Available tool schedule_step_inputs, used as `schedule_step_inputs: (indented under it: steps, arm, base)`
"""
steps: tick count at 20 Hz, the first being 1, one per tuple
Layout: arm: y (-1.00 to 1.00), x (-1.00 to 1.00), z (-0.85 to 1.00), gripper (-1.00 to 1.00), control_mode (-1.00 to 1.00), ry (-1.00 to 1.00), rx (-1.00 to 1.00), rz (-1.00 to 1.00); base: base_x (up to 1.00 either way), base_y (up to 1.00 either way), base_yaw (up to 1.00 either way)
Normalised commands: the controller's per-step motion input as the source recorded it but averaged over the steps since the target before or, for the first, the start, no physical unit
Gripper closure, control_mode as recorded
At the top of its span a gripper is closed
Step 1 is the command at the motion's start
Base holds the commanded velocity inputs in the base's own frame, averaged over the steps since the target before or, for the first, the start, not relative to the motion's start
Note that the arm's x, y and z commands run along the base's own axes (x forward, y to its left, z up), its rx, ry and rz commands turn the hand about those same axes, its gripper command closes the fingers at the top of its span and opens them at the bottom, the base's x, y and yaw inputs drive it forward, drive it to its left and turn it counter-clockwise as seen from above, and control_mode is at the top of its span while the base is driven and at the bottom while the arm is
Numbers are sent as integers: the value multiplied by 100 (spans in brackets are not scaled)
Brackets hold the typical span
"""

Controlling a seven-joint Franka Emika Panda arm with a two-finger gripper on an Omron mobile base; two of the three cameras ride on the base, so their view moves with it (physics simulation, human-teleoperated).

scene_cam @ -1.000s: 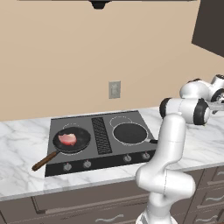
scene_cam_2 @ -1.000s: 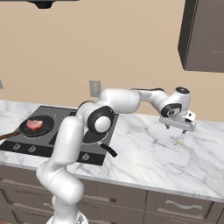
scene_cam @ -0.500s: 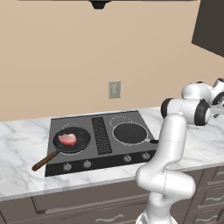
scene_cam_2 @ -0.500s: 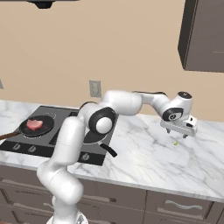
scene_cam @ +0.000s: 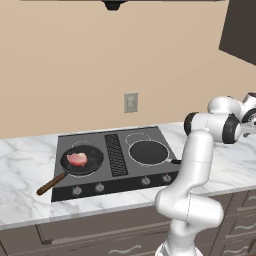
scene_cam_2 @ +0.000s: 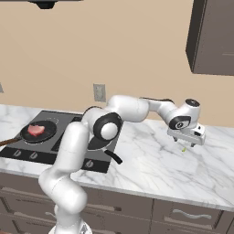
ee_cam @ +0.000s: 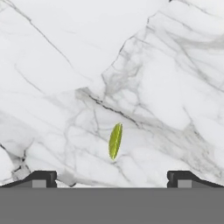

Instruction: Place both pans onto different burners. Then place the lemon wedge and the steak on different pans.

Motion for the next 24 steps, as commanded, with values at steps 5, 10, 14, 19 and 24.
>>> schedule_step_inputs:
  steps: [5, 10, 14, 19, 24]
  arm:
    - [-8, 0, -9, -100, -100, 0, 0, 0]
    - [-12, 0, -9, -100, -100, 0, 0, 0]
    - [-2, 8, -12, -100, -100, 0, 0, 0]
    - [0, 6, -4, -100, -100, 0, 0, -1]
    - [0, 6, -3, -100, -100, 0, 0, -1]
  base:
    - [0, 0, 0]
    - [0, 0, 0]
    - [0, 0, 0]
    - [0, 0, 0]
    - [0, 0, 0]
